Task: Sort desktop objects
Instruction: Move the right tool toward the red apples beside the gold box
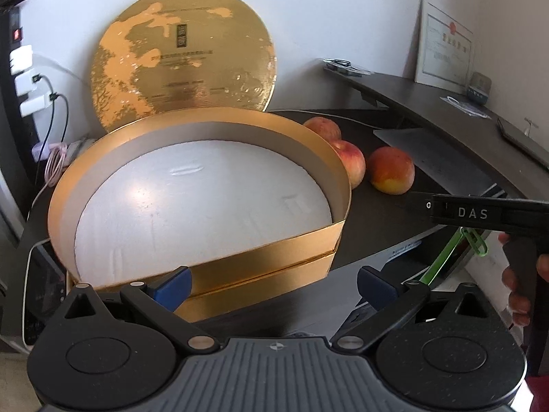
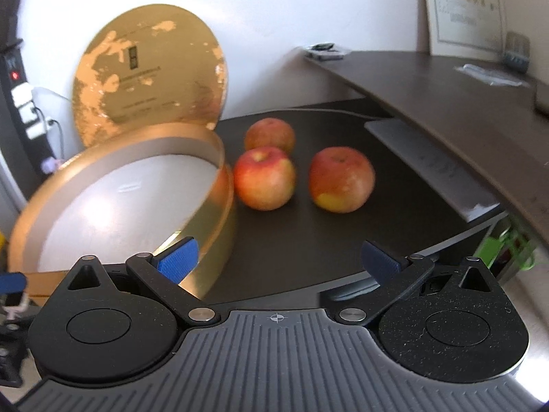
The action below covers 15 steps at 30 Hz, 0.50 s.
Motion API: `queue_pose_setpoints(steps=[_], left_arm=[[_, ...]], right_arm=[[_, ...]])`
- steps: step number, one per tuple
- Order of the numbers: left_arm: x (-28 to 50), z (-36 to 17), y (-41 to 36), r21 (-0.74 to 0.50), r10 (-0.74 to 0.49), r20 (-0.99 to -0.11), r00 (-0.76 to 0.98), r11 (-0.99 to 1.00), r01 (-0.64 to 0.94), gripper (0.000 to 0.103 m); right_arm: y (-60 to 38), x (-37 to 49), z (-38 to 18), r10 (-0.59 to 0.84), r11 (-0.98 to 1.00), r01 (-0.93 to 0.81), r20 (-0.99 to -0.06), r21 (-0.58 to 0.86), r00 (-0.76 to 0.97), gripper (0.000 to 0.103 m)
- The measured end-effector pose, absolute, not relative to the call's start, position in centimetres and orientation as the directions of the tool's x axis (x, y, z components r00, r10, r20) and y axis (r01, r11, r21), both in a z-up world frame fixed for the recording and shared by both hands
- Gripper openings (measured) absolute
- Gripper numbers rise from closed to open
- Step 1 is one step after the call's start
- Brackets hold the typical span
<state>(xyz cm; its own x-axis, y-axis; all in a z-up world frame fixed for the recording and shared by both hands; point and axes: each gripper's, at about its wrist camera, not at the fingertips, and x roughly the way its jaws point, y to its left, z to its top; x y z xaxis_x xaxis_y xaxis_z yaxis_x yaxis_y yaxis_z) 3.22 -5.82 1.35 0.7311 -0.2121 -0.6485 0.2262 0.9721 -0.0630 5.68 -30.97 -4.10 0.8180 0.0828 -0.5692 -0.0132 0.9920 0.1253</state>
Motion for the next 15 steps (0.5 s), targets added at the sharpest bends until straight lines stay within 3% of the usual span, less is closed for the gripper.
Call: queue_pose_setpoints(steps=[15], left_arm=[[6.0,1.3,-7.5,-0.053,-0.237,-0.638,0.732,0.963,0.265,0.101]], right_arm=[[-32.7,10.0,-5.7,0.056,0.995,0.002,-0.581,0.098,0.812,0.103]])
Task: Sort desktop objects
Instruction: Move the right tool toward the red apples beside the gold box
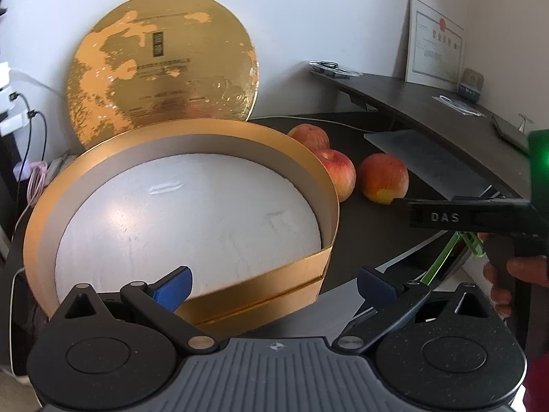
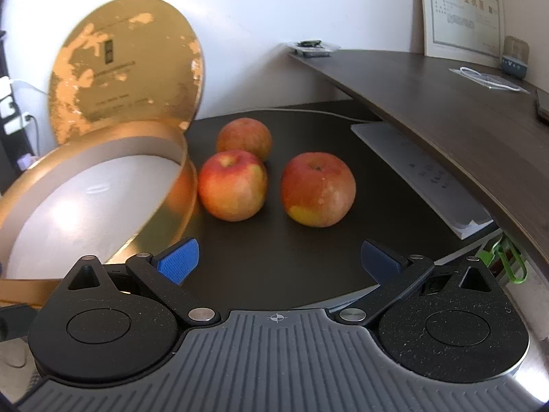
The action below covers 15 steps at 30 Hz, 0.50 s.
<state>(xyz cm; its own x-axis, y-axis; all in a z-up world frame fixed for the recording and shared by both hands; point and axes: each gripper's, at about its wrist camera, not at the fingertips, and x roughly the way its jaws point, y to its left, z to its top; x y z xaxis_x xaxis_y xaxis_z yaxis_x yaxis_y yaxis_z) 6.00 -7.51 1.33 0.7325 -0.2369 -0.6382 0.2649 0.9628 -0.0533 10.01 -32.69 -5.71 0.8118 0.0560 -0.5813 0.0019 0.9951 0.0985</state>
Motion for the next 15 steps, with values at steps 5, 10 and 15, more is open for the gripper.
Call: queue_pose_setpoints(steps=[5,10,15], left_arm=[[7.0,1.5,-7.7,-0.083,-0.270,-0.621,0.736,0.956,0.280,0.099],[8.5,0.9,-8.4,-0.070,-0.237,-0.664,0.709,0.964,0.257,0.092],[9.0,0.7,-8.6,-0.073,-0.228,-0.648,0.727,0.968,0.239,0.093]], right_arm=[[-33.3,12.2,-6.3,0.047,0.994,0.019,-0.582,0.106,0.812,0.103],[-33.7,13.5,-7.0,0.032,0.994,0.036,-0.592,0.103,0.805,0.103],[-33.9,14.6,-7.6,-0.011,0.996,0.060,-0.599,0.062,0.800,0.103]])
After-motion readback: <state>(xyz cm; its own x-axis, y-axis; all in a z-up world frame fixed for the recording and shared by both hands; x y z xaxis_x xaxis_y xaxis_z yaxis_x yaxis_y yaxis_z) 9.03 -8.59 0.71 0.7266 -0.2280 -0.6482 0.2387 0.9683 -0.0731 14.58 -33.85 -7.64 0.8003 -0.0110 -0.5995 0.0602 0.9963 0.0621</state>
